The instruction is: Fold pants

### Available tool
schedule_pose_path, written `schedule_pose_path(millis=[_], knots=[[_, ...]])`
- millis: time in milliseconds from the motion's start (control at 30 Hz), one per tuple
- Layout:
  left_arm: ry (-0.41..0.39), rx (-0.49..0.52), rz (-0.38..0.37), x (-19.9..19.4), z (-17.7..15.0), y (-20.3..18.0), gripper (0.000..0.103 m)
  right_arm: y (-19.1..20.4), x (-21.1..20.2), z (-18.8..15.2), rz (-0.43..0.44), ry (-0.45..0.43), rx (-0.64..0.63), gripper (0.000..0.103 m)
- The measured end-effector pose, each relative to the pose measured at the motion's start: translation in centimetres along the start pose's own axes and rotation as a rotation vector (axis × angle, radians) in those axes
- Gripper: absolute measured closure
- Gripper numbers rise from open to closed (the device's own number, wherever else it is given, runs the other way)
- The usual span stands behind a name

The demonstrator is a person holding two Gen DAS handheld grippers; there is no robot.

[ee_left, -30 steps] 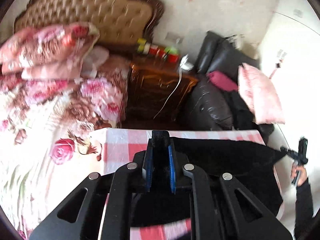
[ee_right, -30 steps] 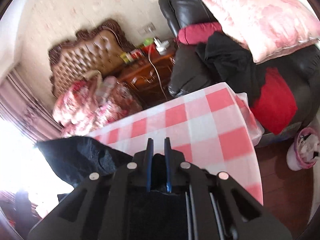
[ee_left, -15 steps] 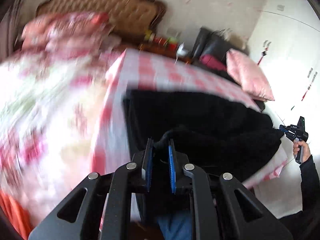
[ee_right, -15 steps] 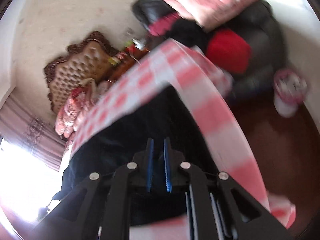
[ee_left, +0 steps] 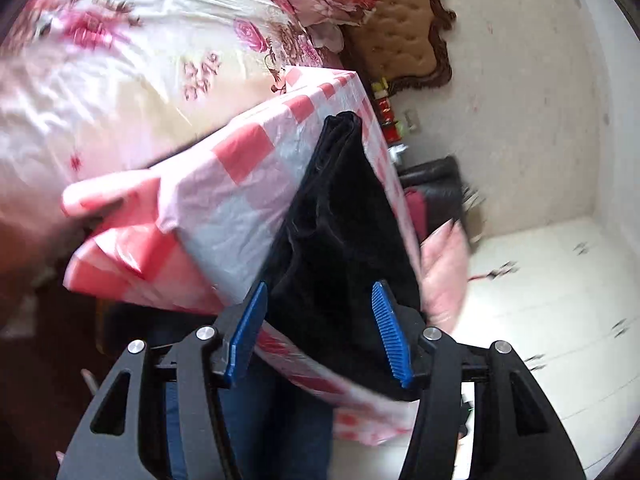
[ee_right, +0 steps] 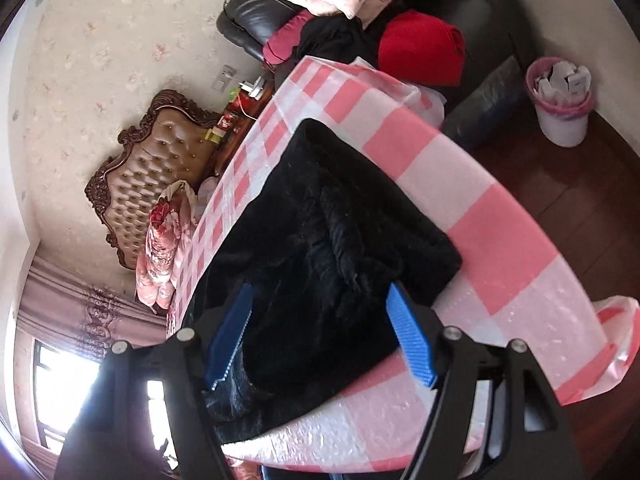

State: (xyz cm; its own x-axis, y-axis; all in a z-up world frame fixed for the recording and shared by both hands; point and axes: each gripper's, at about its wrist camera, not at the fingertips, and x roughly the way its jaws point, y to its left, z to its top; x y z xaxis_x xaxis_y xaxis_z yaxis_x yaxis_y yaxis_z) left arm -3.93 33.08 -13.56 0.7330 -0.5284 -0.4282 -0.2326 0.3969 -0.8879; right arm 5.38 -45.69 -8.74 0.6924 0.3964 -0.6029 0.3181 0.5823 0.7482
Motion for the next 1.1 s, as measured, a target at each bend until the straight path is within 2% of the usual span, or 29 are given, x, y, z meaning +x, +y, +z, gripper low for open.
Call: schedule_pose_path(millis=[133, 233, 400, 467, 533, 633, 867, 933, 1033, 1067, 1100], knots=[[-0.028, -0.077, -0.059, 0.1, 0.3, -0.8, 0.051, 0.3, -0.2, 0.4, 0.001, -0.016, 0.042, 0.032], [-0.032, -0.048, -0.075, -0.3, 0.6, -2.6, 0.051, 1.1, -1.5, 0.2, -0.014, -0.058, 0.012, 0.032], [0.062, -0.087, 0.007, 3.1, 0.9, -2.6, 0.051, 1.7, -0.8, -0.5, -0.005, -0.013, 0.002, 0.032], [0.067, -0.112, 0.011, 4.0, 1.2, -2.2, 0.051, 1.9, 0.0, -0.7, 0.000, 0.007, 0.016, 0.032], [0.071, -0.092, 0.036, 5.1, 1.6, -2.7, 0.051, 1.8, 0.4, -0.7, -0.007, 0.017, 0.034, 0.032], [0.085, -0.115, 0.057, 6.1, 1.6, -2.4, 0.051, 1.3, 0.4, -0.7, -0.009, 0.006, 0.067, 0.031], [0.083, -0.111, 0.078, 6.2, 1.5, -1.6, 0.064, 0.3, 1.5, -0.7, -0.044, 0.030, 0.095, 0.029], [0.084, -0.109, 0.085, 6.1, 1.4, -1.5, 0.069, 0.6, 2.3, -0.2, -0.067, 0.033, 0.073, 0.029], [0.090, -0.104, 0.097, 6.5, 1.6, -1.5, 0.071, 1.6, 3.5, 0.5, -0.124, 0.029, 0.015, 0.030], [0.091, -0.089, 0.114, 6.6, 1.7, -1.7, 0.074, 2.1, 3.7, 0.5, -0.148, 0.023, -0.016, 0.033], [0.092, -0.074, 0.135, 6.8, 1.8, -1.9, 0.082, 2.7, 3.8, 0.5, -0.174, 0.015, -0.052, 0.055]])
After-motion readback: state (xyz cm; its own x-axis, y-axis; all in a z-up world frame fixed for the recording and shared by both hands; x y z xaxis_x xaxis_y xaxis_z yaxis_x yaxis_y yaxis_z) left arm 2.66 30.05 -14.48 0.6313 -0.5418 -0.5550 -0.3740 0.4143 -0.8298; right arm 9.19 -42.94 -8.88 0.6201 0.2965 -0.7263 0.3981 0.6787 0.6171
